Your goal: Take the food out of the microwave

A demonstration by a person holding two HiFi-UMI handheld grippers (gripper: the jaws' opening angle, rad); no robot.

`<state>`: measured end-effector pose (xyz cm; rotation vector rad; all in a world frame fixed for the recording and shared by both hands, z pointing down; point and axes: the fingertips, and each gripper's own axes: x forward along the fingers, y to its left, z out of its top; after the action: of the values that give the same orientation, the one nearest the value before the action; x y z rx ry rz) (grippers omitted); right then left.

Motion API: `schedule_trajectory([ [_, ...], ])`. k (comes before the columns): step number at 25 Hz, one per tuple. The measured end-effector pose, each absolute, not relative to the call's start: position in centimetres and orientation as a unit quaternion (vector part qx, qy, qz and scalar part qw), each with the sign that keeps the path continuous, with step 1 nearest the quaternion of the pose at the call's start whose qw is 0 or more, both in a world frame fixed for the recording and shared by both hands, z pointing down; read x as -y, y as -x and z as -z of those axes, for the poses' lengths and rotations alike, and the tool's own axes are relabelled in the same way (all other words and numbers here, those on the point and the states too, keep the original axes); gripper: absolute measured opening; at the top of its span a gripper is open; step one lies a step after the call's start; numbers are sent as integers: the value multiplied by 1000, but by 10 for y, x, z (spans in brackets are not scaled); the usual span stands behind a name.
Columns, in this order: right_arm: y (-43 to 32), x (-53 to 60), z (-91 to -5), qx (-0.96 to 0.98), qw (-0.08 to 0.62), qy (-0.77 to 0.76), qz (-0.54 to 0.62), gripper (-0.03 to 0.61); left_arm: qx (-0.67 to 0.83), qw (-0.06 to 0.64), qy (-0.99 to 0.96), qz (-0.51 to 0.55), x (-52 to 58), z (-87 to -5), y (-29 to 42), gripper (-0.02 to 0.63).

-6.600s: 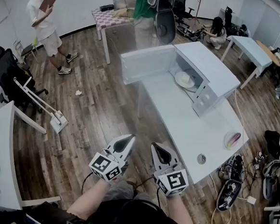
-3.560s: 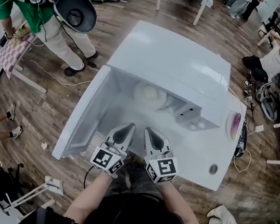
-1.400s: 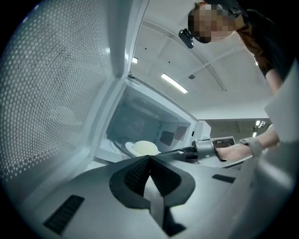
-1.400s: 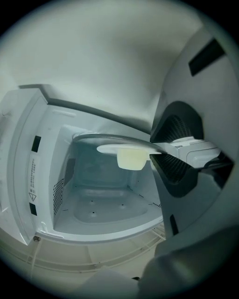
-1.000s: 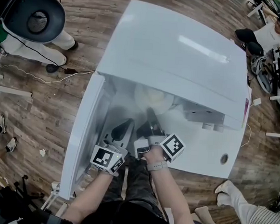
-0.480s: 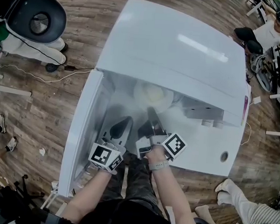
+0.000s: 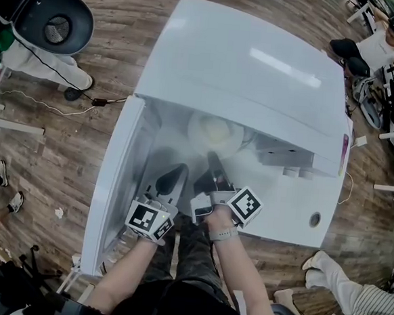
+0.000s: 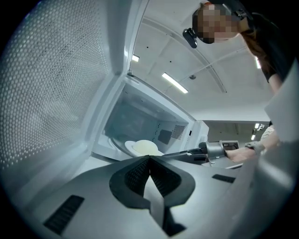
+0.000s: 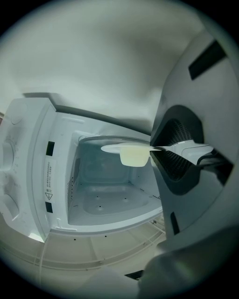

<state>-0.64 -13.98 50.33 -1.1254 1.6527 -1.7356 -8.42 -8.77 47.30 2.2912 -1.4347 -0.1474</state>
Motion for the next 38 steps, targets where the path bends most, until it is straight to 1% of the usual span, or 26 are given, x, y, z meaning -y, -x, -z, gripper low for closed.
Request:
schedule_trajectory([
  [4,5,140,-499,-609,262,403,631,31,516,217,-827,52,85,-473,83,9],
  [13,3,129,-496,-601,277,392,640,31,517,221,-825,53,82,-474,86,9],
  [26,-5,120,-492,-633,271,374,621,32,521,220,-823,57,85,-472,88,9],
  [38,-9,110,-486,-639,288,359,617,32,509,212,-833,53,83,-467,82,9],
])
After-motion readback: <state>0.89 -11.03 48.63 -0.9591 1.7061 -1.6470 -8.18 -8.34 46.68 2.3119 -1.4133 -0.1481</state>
